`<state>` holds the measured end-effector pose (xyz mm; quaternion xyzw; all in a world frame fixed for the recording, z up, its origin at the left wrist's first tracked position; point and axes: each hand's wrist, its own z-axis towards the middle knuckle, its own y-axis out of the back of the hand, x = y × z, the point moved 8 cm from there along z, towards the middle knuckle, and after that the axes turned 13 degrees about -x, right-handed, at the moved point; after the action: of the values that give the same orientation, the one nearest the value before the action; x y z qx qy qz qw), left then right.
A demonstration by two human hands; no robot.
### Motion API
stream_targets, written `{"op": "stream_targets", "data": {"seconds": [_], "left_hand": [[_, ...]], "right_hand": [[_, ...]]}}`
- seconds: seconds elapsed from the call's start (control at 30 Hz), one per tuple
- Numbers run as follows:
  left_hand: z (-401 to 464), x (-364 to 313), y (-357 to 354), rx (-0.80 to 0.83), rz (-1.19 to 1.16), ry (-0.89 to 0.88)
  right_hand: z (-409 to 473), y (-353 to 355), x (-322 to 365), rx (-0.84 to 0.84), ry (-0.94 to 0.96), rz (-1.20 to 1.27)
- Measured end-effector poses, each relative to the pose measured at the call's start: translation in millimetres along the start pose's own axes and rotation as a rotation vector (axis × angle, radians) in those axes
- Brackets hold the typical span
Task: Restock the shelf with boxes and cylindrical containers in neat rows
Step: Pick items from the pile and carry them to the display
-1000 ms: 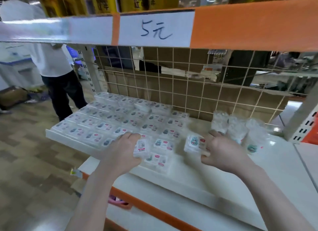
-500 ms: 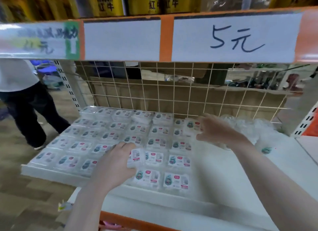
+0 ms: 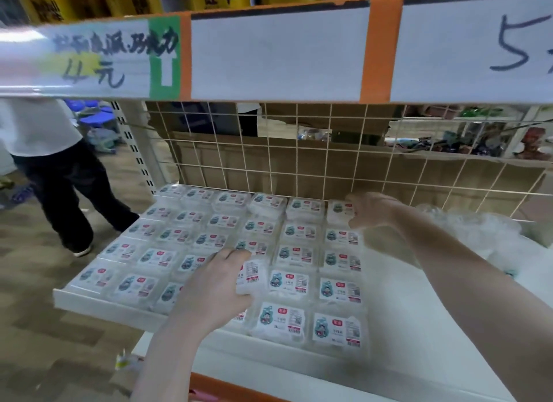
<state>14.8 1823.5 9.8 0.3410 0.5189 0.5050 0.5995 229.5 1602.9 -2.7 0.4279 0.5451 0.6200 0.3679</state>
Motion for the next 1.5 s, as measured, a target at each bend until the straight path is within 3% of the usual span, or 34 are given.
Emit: {"op": "stream_targets", "data": {"seconds": [0.4, 0.73, 1.23, 1.5], "left_hand": [[3.9, 8.5, 2.4, -0.002, 0.025, 0.003], [5.5, 13.3, 1.6, -0.019, 0.002, 0.027], [2.4, 39.8, 10.7, -0.037, -0.040, 0.072], [0.8, 73.4, 20.8, -0.031, -0.038, 0.035]], "right_hand": [[11.7, -11.4, 0.5, 0.028, 0.039, 0.072], [10.8, -14.9, -3.4, -0.049, 0.097, 0.164], [-5.6, -10.2, 0.4, -0.113, 0.017, 0.215], [-55.1, 8.9, 36.4, -0.326, -0.045, 0.168]]}}
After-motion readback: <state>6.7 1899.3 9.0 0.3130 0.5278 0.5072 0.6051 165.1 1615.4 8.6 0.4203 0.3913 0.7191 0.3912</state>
